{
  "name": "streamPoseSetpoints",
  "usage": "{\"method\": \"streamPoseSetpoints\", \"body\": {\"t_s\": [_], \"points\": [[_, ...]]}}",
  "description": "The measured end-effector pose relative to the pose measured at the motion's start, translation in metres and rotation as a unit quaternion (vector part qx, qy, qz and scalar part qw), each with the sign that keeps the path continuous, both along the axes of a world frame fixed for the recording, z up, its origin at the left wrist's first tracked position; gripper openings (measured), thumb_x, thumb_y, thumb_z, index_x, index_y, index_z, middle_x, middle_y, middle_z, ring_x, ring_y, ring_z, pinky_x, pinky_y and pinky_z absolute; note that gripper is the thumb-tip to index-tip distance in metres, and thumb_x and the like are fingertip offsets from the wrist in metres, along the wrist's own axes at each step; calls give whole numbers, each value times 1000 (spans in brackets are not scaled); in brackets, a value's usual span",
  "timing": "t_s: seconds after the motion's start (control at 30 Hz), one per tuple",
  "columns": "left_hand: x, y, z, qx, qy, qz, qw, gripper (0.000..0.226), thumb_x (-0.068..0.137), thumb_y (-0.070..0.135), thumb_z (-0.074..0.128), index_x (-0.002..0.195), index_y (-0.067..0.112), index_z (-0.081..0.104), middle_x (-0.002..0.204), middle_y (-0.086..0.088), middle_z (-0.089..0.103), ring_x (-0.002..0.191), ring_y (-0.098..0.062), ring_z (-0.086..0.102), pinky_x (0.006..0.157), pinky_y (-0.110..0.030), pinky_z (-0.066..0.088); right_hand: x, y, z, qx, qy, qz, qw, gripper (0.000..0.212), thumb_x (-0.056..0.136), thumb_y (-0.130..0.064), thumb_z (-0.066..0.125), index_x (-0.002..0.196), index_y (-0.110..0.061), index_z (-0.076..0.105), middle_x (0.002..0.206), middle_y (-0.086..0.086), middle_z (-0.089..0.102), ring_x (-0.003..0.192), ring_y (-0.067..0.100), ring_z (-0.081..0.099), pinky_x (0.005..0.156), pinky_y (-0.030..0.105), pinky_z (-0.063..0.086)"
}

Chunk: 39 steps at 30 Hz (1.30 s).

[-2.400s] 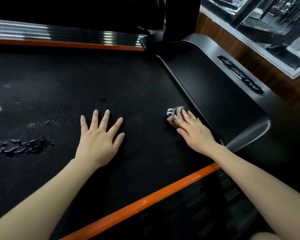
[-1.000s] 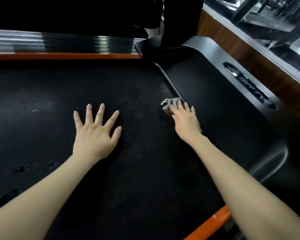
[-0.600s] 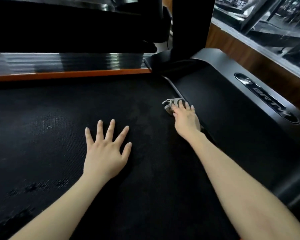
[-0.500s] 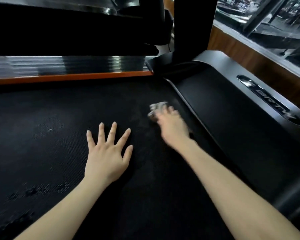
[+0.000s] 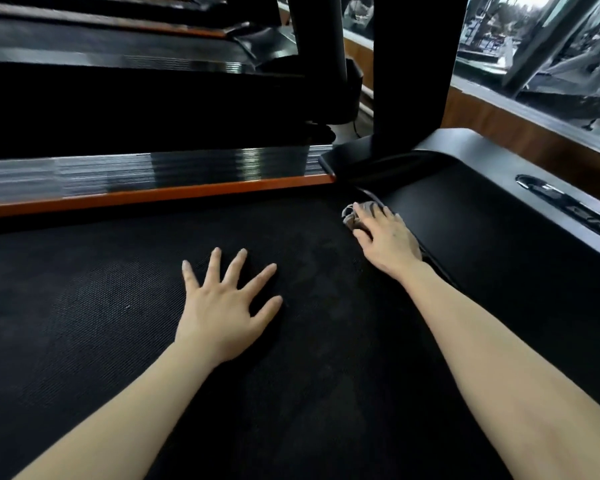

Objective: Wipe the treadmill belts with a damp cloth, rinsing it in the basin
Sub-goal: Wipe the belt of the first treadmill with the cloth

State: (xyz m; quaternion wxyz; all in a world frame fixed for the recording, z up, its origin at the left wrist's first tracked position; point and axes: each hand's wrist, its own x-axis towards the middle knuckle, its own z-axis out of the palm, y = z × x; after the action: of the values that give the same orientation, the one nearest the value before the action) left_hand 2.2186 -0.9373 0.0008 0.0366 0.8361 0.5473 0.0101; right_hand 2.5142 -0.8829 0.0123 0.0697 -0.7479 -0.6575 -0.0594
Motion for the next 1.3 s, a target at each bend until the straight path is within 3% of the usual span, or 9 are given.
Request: {"method": "streamPoseSetpoints", "body": {"t_s": [0.13,0.27,0.37,0.63,0.73,0.87,1.1,1.23,1.3], "points": [[2,-1,-2,9,-5,-3,1000,82,67,74,-16,144,53,-2,160,1,0,146,-32,-9,112,-64,-4,-24,-2,9,-11,23,-16,1000,45,100,-28,39,145,-28,34,152,7,31,137,28,29,109,36,24],[0,-1,-1,10,-18,-2,1000,84,68,75,-14,147,48,-4,160,2,2,146,-30,-8,113,-62,-4,-89,-12,7,-14,30,139,990,45,101,-24,37,145,-29,33,154,7,27,142,27,24,113,32,19],[-2,-1,-2,13,-30,7,999,89,68,75,-14,149,40,-5,160,7,0,147,-26,-10,114,-58,-5,-81,-9,9,-41,82,191,977,46,101,-19,36,144,-35,33,156,-1,23,144,17,17,115,28,15],[2,0,-2,21,-50,18,998,90,68,75,-10,150,40,2,160,6,-1,146,-26,-12,114,-58,-8,-43,59,5,7,76,-62,995,46,100,-14,36,141,-35,40,153,2,30,138,27,28,111,34,24],[2,-1,-1,23,-55,16,998,90,68,75,-9,150,41,4,160,6,1,147,-26,-10,114,-59,-7,-109,65,-3,22,87,38,995,44,99,-19,39,138,-37,43,149,5,37,133,29,37,105,34,32],[-2,-1,0,23,-60,9,998,88,68,76,-10,149,44,3,160,8,2,147,-25,-10,114,-56,-9,-130,64,9,-26,115,139,983,44,102,-20,34,141,-39,37,155,-6,24,144,17,18,115,33,17],[1,0,1,22,-54,13,998,87,70,76,-8,149,43,9,160,7,6,147,-26,-7,114,-59,-6,-51,69,6,-3,113,-26,993,44,101,-15,35,141,-33,40,155,-4,25,144,19,19,117,33,15],[0,-2,4,12,-60,10,998,84,74,74,2,148,39,20,159,5,14,147,-27,0,114,-59,-4,-96,38,6,-5,121,35,992,45,101,-17,36,142,-34,37,155,-2,26,143,22,20,114,33,19],[-2,-1,9,5,-110,10,994,65,86,63,29,143,33,37,155,3,27,146,-26,11,114,-56,-1,-129,4,4,-7,107,117,987,46,100,-16,37,143,-33,37,154,0,27,143,23,21,113,32,20]]}}
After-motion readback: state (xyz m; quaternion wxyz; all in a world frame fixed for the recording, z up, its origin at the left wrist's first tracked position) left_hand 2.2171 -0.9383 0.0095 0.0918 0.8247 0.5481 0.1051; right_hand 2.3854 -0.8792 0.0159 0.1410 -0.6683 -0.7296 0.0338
